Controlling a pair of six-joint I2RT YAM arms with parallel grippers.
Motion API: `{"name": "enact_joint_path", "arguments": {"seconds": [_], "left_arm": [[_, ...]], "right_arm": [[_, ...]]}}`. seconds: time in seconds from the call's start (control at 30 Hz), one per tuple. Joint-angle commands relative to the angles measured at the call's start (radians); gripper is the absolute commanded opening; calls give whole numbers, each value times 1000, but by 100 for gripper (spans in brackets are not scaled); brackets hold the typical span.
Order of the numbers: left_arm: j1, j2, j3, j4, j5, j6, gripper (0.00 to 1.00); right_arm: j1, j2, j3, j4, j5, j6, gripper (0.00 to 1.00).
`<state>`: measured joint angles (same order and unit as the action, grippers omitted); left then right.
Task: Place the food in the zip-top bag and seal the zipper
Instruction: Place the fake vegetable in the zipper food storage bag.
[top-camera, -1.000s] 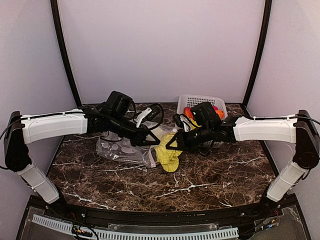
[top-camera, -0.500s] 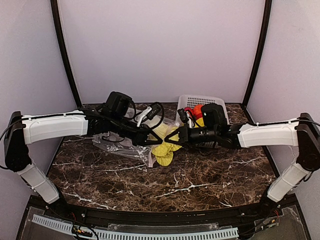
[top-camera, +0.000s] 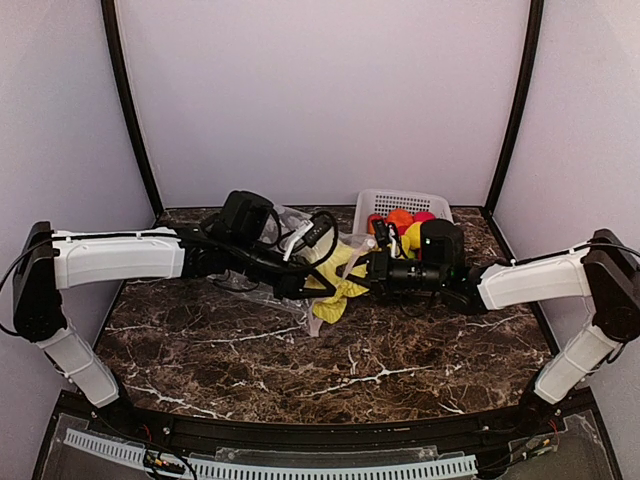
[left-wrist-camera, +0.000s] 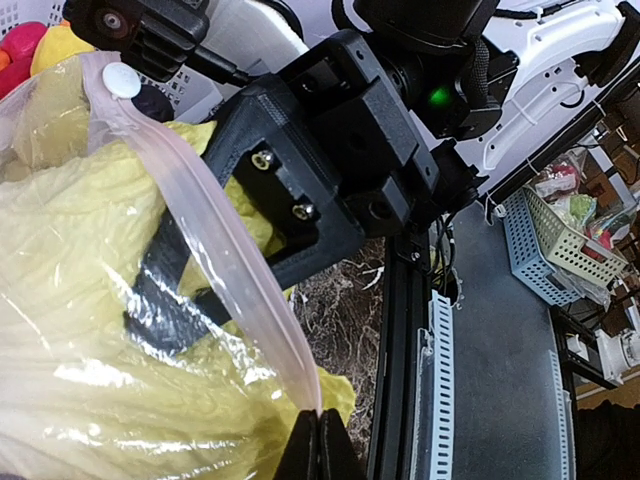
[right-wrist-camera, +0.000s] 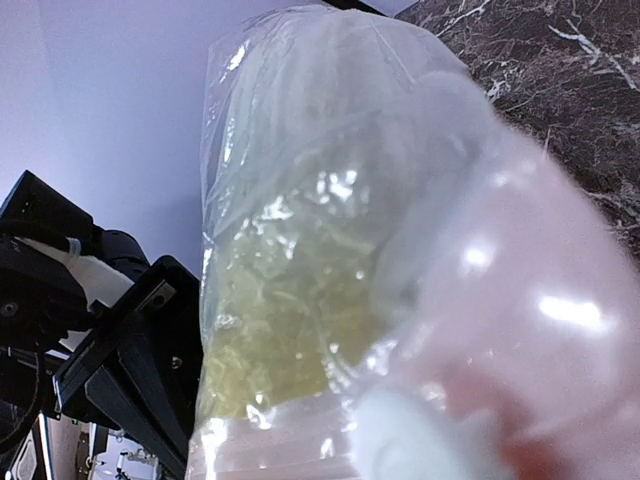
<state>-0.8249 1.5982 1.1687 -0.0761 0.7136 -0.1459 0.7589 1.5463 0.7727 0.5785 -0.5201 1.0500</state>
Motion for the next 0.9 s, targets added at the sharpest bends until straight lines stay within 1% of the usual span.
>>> {"name": "enact_joint_path", "arguments": {"seconds": [0.0, 0.13, 0.33, 0.47, 0.5, 0.63, 0.73, 0.8, 0.87], "left_arm": [[-37, 22, -9, 60, 70, -69, 1], [-42, 47, 16, 125, 104, -118, 1], [-41, 46, 32, 200, 83, -182, 1], [-41, 48, 25, 280, 86, -245, 1], [-41, 51, 22, 295, 87, -252, 1], [-26, 47, 27, 271, 72, -269, 1], [16, 27, 18, 246, 25, -289, 1], [45, 11, 7, 237, 9, -307, 1], [65, 6, 6, 226, 11, -322, 1]], "right_arm": [[1, 0, -7, 136, 61, 1, 0], [27, 33, 8, 140, 50, -17, 0], [93, 64, 50, 2, 125, -111, 0], [107, 69, 49, 1, 134, -122, 0], [107, 69, 48, 2, 132, -124, 1], [109, 49, 58, -44, 134, -155, 15], [111, 3, 70, -167, 192, -193, 26], [114, -31, 77, -270, 246, -225, 38], [117, -60, 79, -327, 277, -250, 49]]}}
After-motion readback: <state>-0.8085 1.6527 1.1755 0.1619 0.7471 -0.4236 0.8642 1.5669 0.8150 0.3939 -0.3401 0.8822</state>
